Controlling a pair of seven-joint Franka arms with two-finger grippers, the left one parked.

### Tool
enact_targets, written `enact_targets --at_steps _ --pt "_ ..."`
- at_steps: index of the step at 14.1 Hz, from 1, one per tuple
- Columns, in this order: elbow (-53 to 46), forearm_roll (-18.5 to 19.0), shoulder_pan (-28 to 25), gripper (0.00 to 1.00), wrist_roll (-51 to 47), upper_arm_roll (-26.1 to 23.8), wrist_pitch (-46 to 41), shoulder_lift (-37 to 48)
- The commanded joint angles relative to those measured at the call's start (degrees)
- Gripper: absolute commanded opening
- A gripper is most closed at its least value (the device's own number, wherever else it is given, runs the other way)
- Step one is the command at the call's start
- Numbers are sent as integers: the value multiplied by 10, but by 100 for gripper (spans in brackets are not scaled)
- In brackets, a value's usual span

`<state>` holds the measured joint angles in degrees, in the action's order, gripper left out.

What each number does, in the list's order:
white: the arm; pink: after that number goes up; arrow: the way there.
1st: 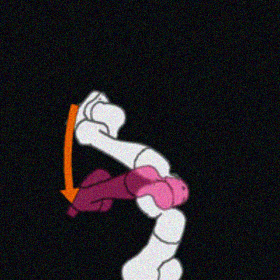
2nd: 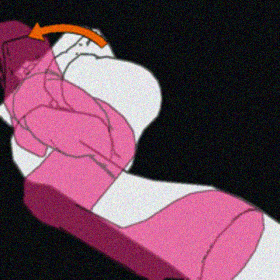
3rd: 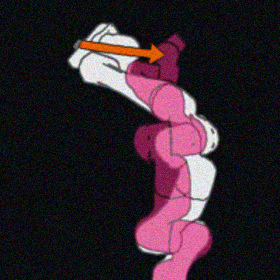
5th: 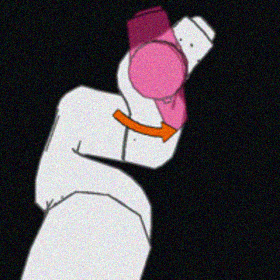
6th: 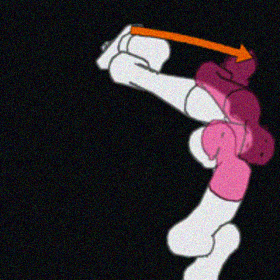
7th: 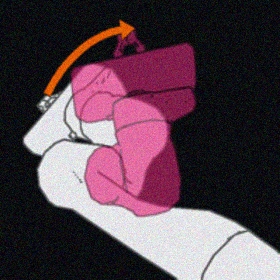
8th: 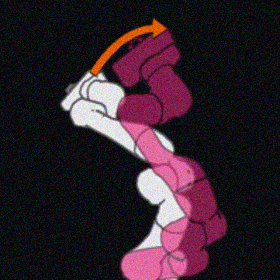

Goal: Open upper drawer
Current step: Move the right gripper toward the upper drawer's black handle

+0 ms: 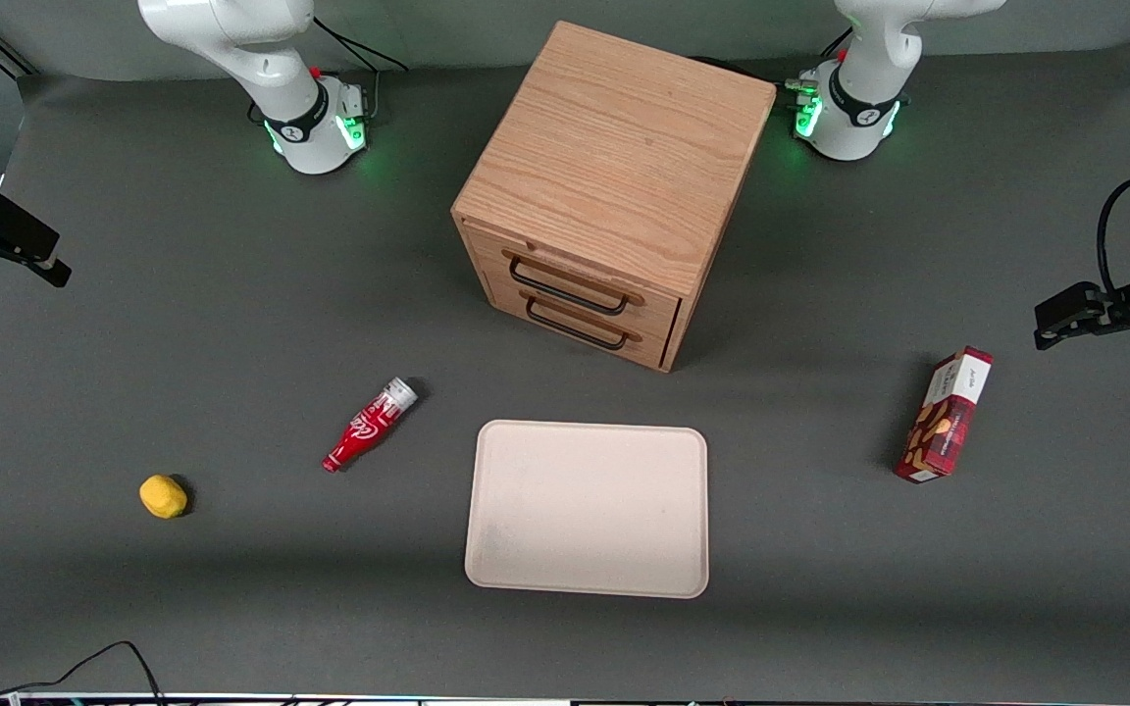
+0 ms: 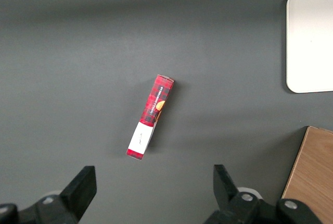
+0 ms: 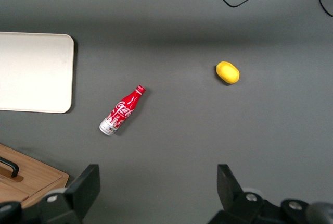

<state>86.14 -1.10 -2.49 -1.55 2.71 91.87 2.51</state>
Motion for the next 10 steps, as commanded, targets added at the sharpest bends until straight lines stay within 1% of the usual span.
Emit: enact_targets --at_steps 1,3,4,5,7,8,10 --pt "-17 -15 3 100 6 2 -14 -9" --pt "-20 -17 -1 100 12 0 -13 -13" --pt "-27 -16 -6 100 22 -10 -14 -14" --pt "-29 -9 -3 100 33 -36 -16 -17" --pt "-35 -14 -1 100 44 -81 -33 -15" --pt "-38 -11 -1 100 55 -109 -30 -17" --pt "-56 -9 -4 100 52 -155 -26 -56"
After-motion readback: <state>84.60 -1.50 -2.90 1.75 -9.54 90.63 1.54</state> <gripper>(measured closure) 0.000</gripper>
